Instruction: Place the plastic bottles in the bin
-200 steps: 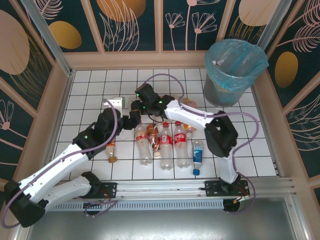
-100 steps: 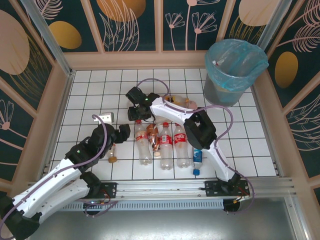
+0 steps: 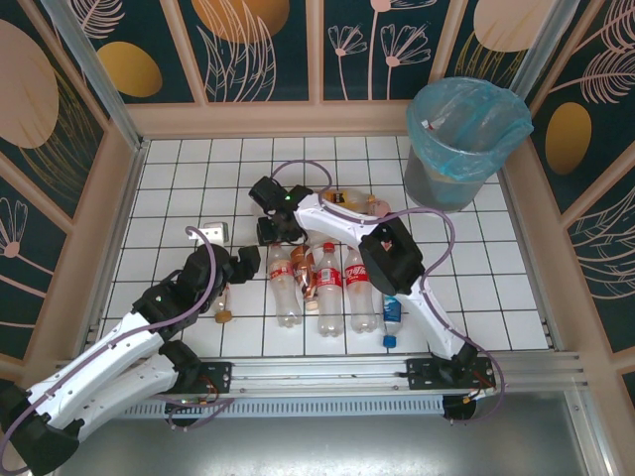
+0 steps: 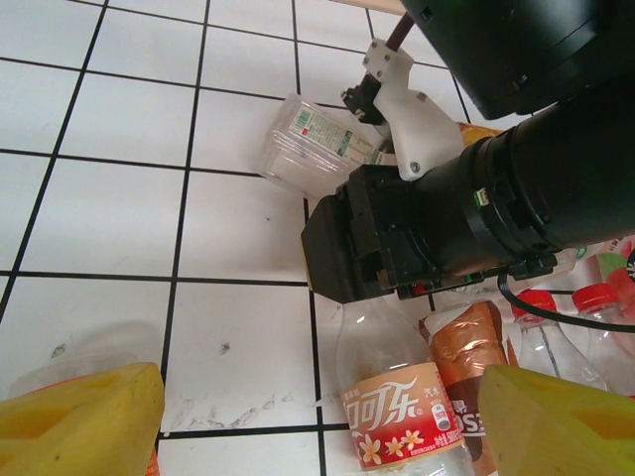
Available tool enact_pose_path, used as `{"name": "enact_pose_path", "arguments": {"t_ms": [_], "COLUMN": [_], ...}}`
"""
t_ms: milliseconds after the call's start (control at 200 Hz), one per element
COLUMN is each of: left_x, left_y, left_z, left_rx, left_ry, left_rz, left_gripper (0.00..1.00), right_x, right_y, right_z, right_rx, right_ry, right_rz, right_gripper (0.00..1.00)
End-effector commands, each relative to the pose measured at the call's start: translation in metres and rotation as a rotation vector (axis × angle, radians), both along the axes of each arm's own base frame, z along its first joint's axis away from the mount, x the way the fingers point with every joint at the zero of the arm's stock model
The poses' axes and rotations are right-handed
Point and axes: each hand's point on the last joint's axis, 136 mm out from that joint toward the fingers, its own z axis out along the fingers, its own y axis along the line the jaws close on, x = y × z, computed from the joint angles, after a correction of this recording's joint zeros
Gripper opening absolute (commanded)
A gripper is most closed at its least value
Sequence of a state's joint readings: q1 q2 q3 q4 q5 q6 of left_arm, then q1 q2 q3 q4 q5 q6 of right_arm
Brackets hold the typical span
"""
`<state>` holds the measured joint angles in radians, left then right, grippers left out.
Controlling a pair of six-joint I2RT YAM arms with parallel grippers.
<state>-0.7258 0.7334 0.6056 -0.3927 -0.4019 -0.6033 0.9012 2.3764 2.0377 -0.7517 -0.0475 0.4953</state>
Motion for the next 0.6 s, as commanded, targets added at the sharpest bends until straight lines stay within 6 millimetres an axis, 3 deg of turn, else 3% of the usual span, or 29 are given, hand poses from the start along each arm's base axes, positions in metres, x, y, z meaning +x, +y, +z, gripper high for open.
{"name": "enact_pose_path", "arguments": {"t_ms": [0, 596], "left_x": [0.0022, 0.0043], "left_y": [-0.0013, -0.0008], "left_z": [0.0026, 0.0111], "left_rx": [0.005, 0.016], "left_ry": [-0.023, -0.043], "left_rz": [-0.007, -0.008], "left_gripper": [0.83, 0.83], "right_x": [-0.0039, -0.0045], "right_y": [0.008, 0.0095], "right_z": [-0.0004, -0.0077], "right_rx": [0.008, -0.009], "right_ry": [0.017, 0.032], "right_rz": [0.026, 0.046], "right_gripper": [0.48, 0.46]}}
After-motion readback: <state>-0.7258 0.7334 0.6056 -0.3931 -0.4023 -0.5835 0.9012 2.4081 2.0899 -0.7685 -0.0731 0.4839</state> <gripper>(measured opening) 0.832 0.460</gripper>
